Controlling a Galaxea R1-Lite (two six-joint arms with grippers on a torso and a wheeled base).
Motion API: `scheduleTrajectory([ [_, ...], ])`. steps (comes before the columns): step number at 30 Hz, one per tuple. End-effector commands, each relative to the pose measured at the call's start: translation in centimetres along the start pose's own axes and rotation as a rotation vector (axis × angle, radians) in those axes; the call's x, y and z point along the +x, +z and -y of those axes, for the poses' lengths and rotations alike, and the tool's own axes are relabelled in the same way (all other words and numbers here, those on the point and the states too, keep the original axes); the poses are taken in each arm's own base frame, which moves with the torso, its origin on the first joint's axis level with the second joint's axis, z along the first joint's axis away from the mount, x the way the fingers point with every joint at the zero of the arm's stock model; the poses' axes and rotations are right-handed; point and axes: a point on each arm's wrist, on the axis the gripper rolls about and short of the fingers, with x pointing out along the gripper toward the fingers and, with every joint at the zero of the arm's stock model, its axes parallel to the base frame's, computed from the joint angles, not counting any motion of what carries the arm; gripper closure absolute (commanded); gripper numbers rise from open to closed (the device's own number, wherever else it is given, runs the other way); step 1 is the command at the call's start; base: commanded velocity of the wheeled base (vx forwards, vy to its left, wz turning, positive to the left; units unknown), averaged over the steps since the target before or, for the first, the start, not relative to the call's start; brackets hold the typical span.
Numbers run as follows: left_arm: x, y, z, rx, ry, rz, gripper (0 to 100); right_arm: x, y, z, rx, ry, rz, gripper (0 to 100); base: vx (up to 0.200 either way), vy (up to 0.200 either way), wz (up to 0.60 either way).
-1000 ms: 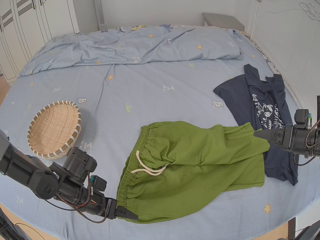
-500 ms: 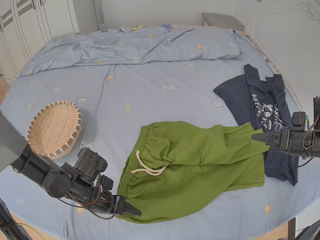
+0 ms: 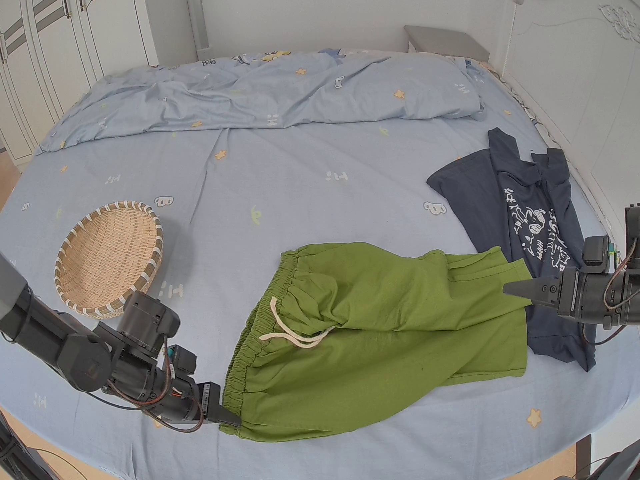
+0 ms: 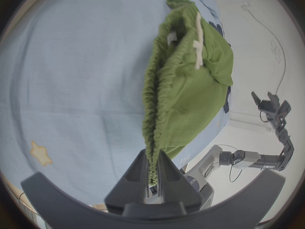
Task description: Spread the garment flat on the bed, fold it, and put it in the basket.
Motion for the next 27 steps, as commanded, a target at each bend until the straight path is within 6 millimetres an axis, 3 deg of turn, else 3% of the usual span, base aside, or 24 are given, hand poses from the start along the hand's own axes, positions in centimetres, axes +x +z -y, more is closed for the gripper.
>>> scheduleTrajectory([
  [1, -2.9, -1.0, -1.4, -0.057, -0.003, 0.088, 100, 0.1, -1.4, 0.5, 0.019, 0.028, -0.059, 0, 0.000, 0.000, 0.00],
  [8, -5.1, -1.9, -4.2, -0.149, -0.121, 0.178, 100, 0.3, -5.3, 2.4, 0.107, 0.106, -0.225, 0, 0.000, 0.000, 0.00],
  [14, -4.5, -1.6, -5.4, -0.140, -0.143, 0.250, 100, -0.2, -8.7, 4.2, 0.080, 0.111, -0.318, 0, 0.000, 0.000, 0.00],
  [16, -4.5, -1.6, -5.4, -0.140, -0.143, 0.250, 100, -0.2, -8.7, 4.2, 0.080, 0.111, -0.318, 0, 0.000, 0.000, 0.00],
  [17, -3.8, -1.4, -5.6, -0.124, -0.149, 0.261, 100, -0.1, -9.9, 4.9, 0.058, 0.107, -0.362, 0, 0.000, 0.000, 0.00],
  [21, -3.4, -0.9, -5.8, -0.116, -0.152, 0.268, 100, 0.1, -10.5, 5.3, 0.081, 0.097, -0.397, 0, 0.000, 0.000, 0.00],
  [27, -3.7, -0.1, -5.9, -0.106, -0.159, 0.297, 100, 2.4, -11.1, 6.8, 0.127, 0.077, -0.468, 0, 0.000, 0.000, 0.00],
])
